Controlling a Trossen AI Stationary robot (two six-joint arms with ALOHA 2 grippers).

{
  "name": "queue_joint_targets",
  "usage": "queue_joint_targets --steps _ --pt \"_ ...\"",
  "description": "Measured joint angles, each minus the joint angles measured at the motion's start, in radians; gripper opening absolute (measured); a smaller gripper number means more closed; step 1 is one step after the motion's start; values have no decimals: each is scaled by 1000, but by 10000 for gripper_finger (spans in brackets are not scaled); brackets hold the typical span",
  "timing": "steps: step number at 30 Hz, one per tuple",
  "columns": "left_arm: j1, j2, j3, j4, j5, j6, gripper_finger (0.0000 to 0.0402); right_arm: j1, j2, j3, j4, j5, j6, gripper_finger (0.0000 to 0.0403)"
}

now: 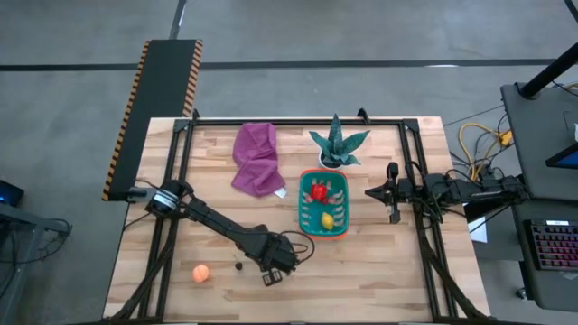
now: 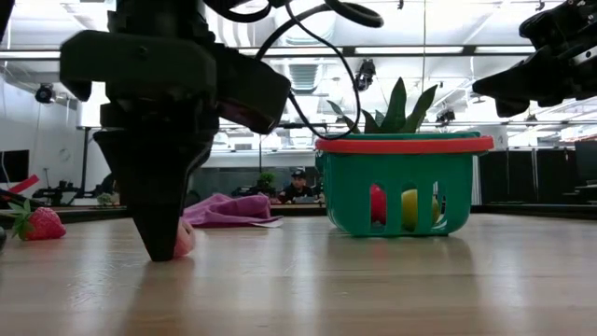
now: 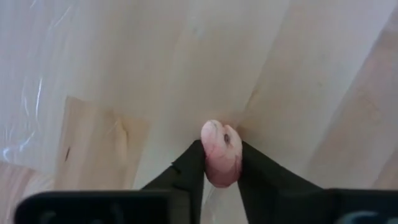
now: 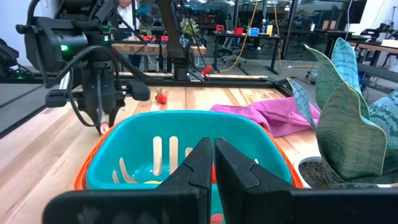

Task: Pick and placing Produce into tupperware
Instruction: Put the right pink peach into the blue basket

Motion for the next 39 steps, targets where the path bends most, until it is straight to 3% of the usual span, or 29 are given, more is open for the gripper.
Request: queue_joint_targets --steps 5,24,33,39 --pt "0 -1 0 4 1 77 19 0 0 0 0 0 0 9" --pt "0 -102 0 48 -69 185 15 0 0 0 2 0 0 9" --pt "-5 -206 -11 286 -182 353 25 0 0 0 2 -1 0 9" --pt "-9 -274 -42 451 -200 510 12 0 -2 0 1 -4 0 9"
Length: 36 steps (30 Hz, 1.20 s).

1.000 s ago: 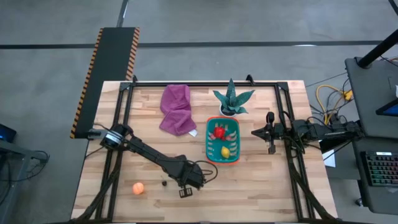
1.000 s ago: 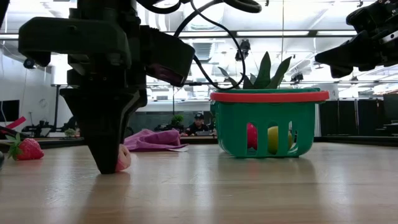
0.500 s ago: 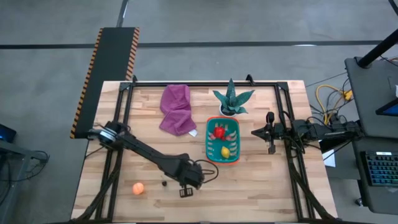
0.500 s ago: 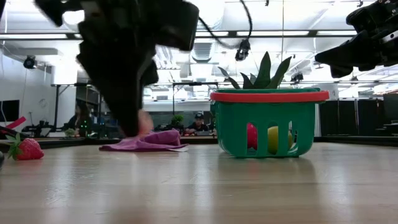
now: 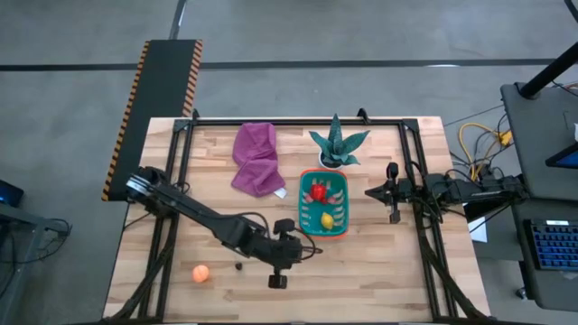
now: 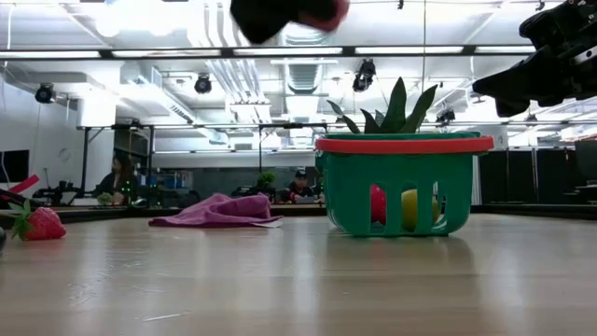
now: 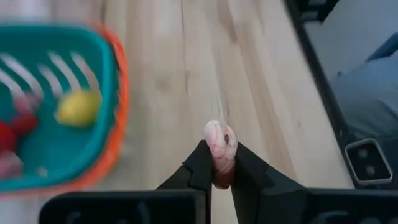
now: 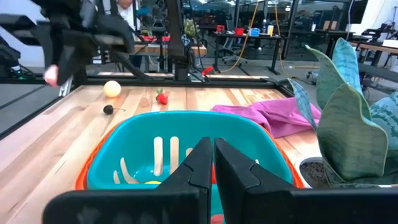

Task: Pick and placing Produce into tupperware
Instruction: Put the right pink peach into the blue basket

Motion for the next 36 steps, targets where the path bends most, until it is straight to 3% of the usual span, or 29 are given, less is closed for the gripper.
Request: queue_joint_targets --steps 7,14,23,36 --pt "28 -41 -44 253 -71 256 12 0 0 0 2 -1 0 9" --pt "58 -47 -61 486 46 499 12 0 0 0 2 -1 0 9" --pt "90 -47 -61 502 120 529 12 0 0 0 1 -1 0 9" --pt "99 -47 -61 502 120 528 12 0 0 0 1 0 1 9"
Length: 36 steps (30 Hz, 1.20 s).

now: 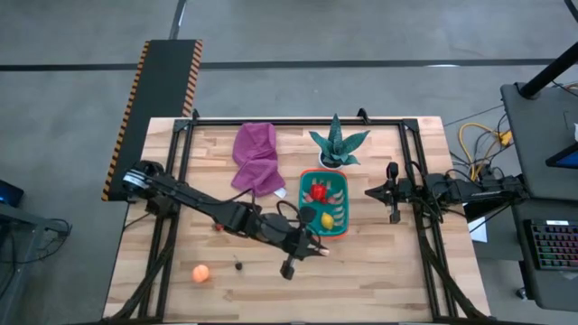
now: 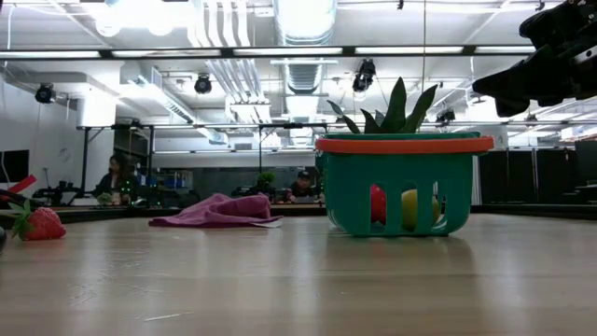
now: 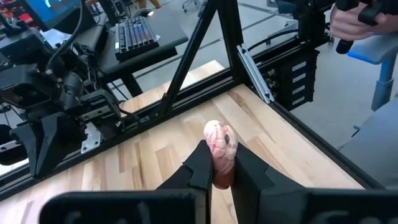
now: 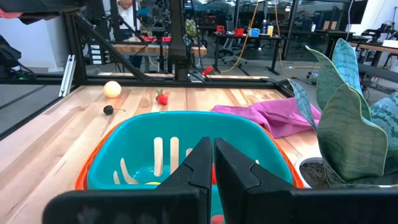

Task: Pick and placing Produce into tupperware
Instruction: Put the right pink peach into the blue basket

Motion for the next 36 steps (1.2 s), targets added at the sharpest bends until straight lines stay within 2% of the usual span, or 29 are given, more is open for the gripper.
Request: queue_joint_targets --steps 9,16,20,26,36 --pt "51 0 -1 -20 -6 -15 12 0 0 0 0 0 0 9" --pt "119 0 -57 -12 -7 -67 12 0 0 0 0 0 0 9" --pt "163 0 -94 13 -27 -130 12 0 0 0 0 0 0 9" --pt "209 0 -154 73 -41 -132 12 0 0 0 0 1 0 9" --pt "291 23 -179 118 -35 -157 12 0 1 0 0 3 0 9"
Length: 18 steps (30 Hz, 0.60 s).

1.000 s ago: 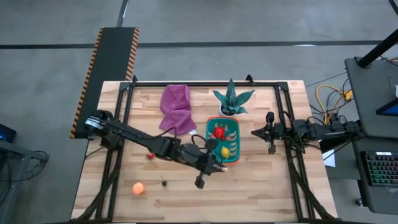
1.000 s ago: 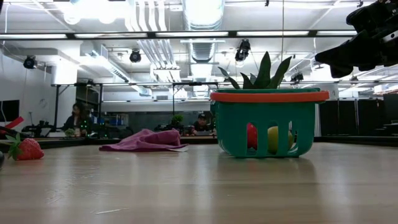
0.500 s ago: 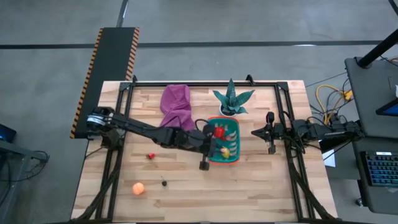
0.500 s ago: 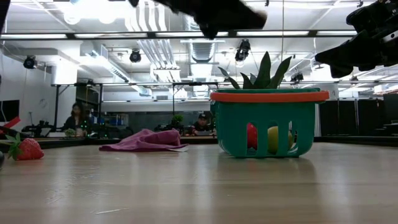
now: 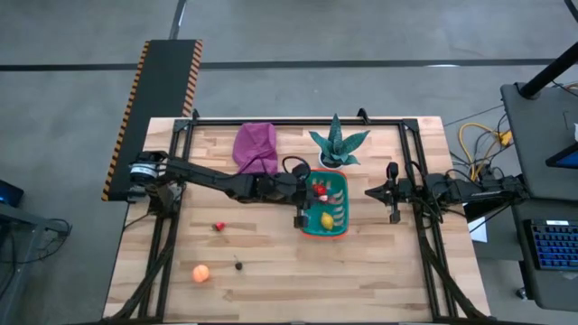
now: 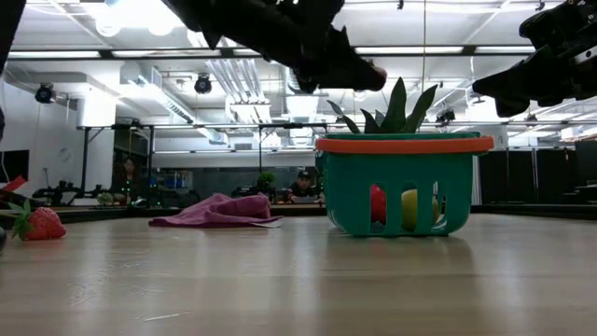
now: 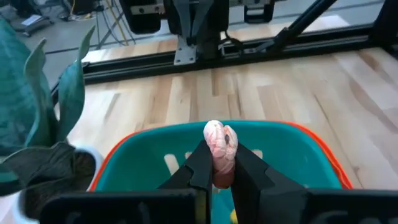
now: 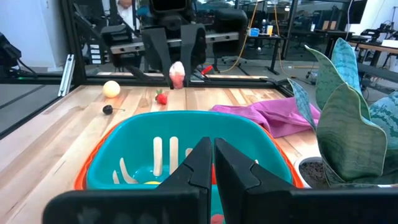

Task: Pick and placing Produce into tupperware
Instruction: Put the right pink peach into the blue basket

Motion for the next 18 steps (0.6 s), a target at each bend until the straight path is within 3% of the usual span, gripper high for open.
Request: queue_joint_targets --steps 6,18 --pt "49 53 0 91 82 0 12 0 0 0 0 0 0 9" --pt "108 151 26 134 90 -28 12 0 0 0 0 0 0 9"
